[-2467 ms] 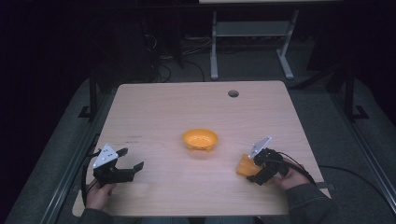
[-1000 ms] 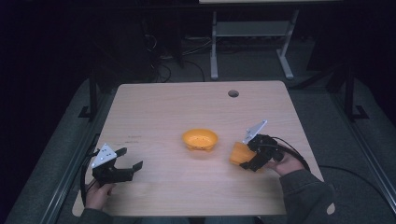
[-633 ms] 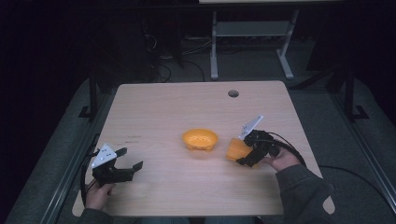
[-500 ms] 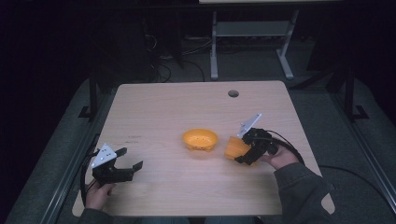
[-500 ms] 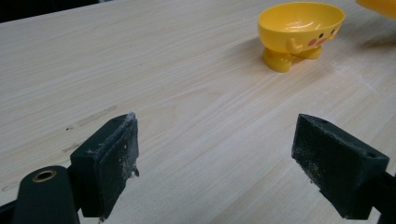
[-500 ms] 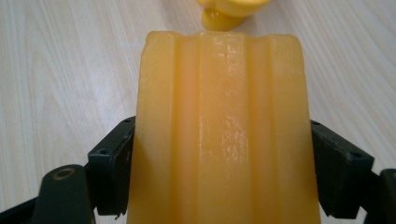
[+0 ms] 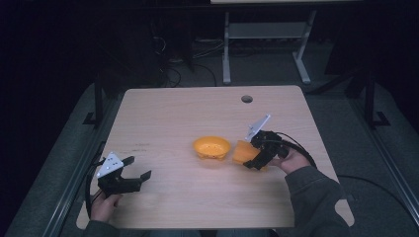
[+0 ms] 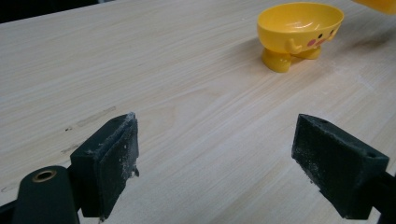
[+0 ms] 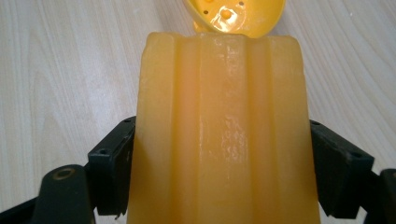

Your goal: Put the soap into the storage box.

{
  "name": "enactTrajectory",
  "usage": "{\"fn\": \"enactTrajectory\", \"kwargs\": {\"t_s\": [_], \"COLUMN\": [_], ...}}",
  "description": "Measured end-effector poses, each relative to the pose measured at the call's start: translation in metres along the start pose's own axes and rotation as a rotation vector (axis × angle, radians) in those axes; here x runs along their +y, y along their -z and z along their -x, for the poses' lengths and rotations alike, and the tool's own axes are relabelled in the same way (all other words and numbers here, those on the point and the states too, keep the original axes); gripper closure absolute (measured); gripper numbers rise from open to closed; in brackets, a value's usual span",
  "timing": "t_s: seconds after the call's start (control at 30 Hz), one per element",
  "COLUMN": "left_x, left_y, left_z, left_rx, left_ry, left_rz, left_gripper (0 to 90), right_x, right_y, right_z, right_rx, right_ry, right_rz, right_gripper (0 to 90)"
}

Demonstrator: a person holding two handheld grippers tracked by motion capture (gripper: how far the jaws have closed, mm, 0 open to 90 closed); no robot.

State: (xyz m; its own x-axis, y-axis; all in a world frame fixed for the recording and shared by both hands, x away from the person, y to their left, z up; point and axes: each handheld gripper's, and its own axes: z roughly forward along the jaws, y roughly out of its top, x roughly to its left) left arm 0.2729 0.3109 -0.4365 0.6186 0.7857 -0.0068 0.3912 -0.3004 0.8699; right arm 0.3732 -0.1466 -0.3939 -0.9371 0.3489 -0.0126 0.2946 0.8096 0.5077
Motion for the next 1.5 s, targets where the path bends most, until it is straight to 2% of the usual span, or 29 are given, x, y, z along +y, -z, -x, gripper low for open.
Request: {"fn": "enactTrajectory", "kwargs": {"t_s": [0.6, 0.87, 1.27, 1.5], "left_x": [0.0, 0.0, 0.0, 0.0], "left_y": [0.0, 0.0, 0.0, 0.0], "left_z": [-0.001, -0.001, -0.001, -0.001], "left_rx": [0.001, 0.001, 0.003, 0.003], "left_ry": [-0.002, -0.001, 0.005, 0.005], "left_rz": [0.002, 0.003, 0.01, 0.01], "left_gripper": [14.1, 14.1, 14.1, 14.1], "right_x": [0.022, 0.031, 0.05, 0.057], "right_y": [0.002, 0.0, 0.002, -0.001], "right_z": [0.007, 0.008, 0.011, 0.012], "right_rx": [0.01, 0.011, 0.017, 0.028], "right_ry": [0.032, 0.051, 0.082, 0.084], "right_rz": [0.023, 0.008, 0.017, 0.023], "right_gripper": [20.6, 20.6, 20.6, 20.6]}}
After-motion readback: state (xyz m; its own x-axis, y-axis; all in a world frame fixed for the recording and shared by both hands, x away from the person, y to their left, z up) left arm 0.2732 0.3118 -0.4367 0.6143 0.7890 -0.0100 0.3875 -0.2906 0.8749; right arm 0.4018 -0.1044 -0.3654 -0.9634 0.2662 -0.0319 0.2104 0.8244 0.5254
